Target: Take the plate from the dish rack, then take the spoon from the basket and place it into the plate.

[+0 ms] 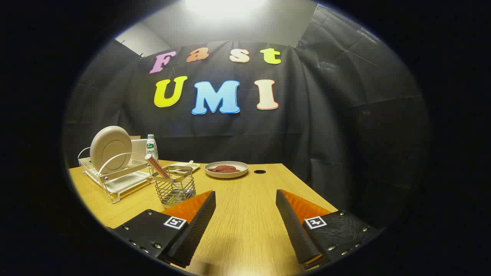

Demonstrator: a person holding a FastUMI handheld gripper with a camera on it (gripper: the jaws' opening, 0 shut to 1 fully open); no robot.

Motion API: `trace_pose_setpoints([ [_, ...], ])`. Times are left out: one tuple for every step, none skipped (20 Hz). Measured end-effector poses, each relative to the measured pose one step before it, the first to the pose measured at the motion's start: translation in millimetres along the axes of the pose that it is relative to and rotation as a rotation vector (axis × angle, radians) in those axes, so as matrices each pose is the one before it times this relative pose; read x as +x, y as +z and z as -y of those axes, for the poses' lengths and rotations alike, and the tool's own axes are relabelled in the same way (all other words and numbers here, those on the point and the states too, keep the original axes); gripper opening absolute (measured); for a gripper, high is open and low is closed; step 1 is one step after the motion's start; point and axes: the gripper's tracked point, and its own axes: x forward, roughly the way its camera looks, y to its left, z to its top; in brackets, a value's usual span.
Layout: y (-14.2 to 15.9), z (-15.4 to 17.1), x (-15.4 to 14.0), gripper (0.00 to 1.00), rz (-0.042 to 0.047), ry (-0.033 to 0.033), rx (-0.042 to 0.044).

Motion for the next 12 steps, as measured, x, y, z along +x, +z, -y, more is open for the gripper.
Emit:
trace_pose_setpoints([
  [-0.40,-0.02,-0.01,0.96,-0.00004,-0.00006,0.00011],
  [0.45,0.07,0.13,0.96,0.00000,0.00013,0.00035],
  [-0.55,-0.28,0.07,0.96,0.00006,0.00013,-0.00059],
  [-0.14,0.35,0.01,0.96,-0.00293,0.00069,-0.00140],
  [0.61,0.10,-0.17,0.96,0.00316,-0.00083,0.00242],
  [0.22,-0.38,0.28,0.96,-0.00041,-0.00037,0.00074],
  [-0.93,-0.03,-0.06,0.96,-0.00117,0.00029,-0.00140],
  [0.43,0.30,-0.05,0.96,-0.00154,-0.00029,0.00036],
  [0.01,0.06,0.36,0.96,0.00277,-0.00203,-0.00057],
  [0.88,1.48,1.85,0.96,0.00141,-0.00436,0.00327],
  [-0.31,-1.32,1.64,0.96,0.00488,-0.00137,0.00216],
  [-0.14,0.33,3.32,0.96,-0.00053,-0.00086,0.00100],
])
